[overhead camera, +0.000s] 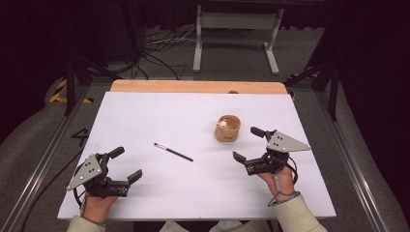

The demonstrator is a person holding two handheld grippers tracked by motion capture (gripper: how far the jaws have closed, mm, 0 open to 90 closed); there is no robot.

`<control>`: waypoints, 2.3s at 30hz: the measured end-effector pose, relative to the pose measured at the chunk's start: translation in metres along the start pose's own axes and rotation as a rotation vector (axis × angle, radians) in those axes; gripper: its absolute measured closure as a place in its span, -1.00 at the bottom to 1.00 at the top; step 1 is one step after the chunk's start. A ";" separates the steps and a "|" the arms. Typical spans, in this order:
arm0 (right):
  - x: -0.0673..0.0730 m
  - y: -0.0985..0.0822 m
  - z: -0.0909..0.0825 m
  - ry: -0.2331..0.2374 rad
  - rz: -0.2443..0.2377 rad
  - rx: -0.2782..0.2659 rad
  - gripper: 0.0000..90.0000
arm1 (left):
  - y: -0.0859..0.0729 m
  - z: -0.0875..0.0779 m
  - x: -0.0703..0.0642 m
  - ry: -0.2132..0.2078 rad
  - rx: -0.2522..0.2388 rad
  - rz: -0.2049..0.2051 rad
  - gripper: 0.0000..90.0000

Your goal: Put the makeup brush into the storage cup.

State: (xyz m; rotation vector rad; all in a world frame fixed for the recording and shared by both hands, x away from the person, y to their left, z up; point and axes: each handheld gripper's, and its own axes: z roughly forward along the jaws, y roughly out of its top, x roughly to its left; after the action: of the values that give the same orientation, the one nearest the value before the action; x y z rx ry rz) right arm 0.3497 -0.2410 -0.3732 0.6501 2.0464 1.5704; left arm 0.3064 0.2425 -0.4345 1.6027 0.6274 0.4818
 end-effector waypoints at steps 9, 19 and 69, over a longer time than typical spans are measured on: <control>-0.004 0.018 0.015 0.000 -0.003 0.115 -0.99 | -0.002 -0.004 0.000 0.011 0.018 -0.006 -0.98; -0.003 0.041 0.029 0.027 -0.012 0.285 -0.97 | -0.002 -0.003 0.000 0.010 0.032 -0.010 -0.98; 0.014 0.108 0.121 0.125 -0.142 0.910 -0.85 | -0.004 -0.003 0.003 0.009 0.053 -0.042 -0.98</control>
State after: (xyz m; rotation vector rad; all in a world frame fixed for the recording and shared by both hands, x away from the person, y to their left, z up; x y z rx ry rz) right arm 0.4234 -0.1174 -0.2969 0.6825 2.8034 0.5388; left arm 0.3065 0.2474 -0.4387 1.6345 0.6848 0.4449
